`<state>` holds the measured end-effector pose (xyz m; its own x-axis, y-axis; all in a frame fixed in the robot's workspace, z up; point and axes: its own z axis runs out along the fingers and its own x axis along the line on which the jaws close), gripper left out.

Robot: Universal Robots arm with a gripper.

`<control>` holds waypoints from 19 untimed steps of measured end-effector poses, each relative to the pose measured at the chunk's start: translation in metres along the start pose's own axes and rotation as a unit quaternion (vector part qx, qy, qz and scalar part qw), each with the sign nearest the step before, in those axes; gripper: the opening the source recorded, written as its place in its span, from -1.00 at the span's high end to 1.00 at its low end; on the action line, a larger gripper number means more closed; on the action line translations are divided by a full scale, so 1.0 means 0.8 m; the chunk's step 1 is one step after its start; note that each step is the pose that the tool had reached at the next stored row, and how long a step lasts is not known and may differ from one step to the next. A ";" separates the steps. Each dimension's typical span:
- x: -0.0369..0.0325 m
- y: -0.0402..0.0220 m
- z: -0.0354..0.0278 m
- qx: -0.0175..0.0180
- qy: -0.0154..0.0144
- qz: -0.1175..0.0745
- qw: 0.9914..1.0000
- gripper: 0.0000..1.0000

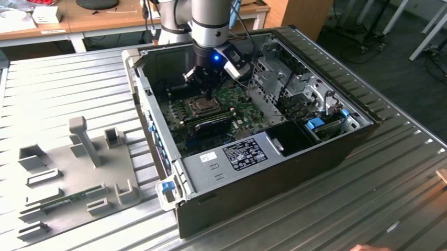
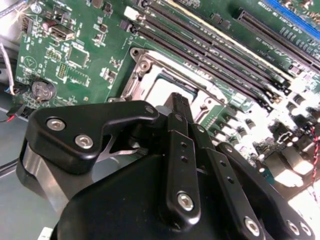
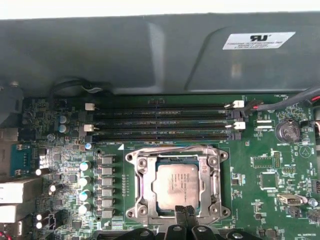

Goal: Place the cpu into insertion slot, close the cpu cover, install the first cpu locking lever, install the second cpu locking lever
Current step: 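Install the second cpu locking lever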

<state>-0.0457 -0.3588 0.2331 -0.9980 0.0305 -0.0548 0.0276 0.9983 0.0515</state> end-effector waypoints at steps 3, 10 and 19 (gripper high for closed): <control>-0.0003 0.0003 -0.0048 0.000 0.000 0.000 1.000 0.80; -0.0004 0.0004 -0.0079 0.000 0.000 0.000 1.000 0.80; -0.0009 -0.0126 -0.0085 -0.003 0.000 0.000 1.000 0.80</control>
<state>-0.0457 -0.3693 0.2394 -0.9980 0.0307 -0.0546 0.0276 0.9980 0.0567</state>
